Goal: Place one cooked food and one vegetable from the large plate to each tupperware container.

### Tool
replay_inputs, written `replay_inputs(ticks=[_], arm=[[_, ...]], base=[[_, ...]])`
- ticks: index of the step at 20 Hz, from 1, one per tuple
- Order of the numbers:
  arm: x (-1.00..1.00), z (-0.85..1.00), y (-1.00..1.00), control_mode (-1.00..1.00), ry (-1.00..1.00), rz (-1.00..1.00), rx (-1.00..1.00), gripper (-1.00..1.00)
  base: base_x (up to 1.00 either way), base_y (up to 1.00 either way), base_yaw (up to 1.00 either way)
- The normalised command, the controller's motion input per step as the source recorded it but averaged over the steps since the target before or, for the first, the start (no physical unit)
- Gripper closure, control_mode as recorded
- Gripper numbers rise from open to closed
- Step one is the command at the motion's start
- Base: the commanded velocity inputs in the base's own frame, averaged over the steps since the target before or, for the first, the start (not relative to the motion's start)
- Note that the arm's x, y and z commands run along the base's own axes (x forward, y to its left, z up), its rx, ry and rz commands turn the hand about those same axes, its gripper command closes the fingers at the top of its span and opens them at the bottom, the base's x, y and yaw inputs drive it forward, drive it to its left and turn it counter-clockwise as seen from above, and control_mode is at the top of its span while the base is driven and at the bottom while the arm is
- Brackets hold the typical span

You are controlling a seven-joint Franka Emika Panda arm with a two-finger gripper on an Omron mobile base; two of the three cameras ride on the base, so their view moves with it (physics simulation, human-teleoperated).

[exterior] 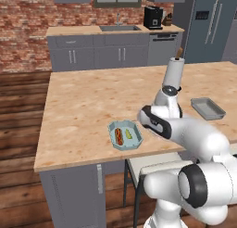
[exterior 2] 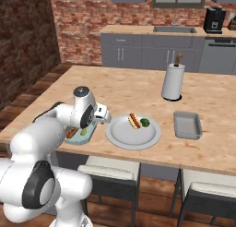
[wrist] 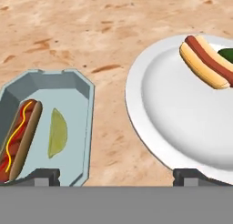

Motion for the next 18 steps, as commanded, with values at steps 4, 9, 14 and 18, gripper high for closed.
replay_inputs(ticks=[4,9,14,18], arm=[[0.32,0.00,-0.68,-1.00,0.00,0.11,0.00,-1.00],[0.34,0.00,-0.59,-1.00,0.00,0.16,0.00,-1.00],[0.35,0.03,-0.51,-1.00,0.07,0.12,0.00,-1.00],[0.43,0.00,-0.32,-1.00,0.04,0.08,-0.03,-1.00]], base=[[0.00,0.00,0.00],[0.00,0.00,0.00],[0.00,0.00,0.00],[0.00,0.00,0.00]])
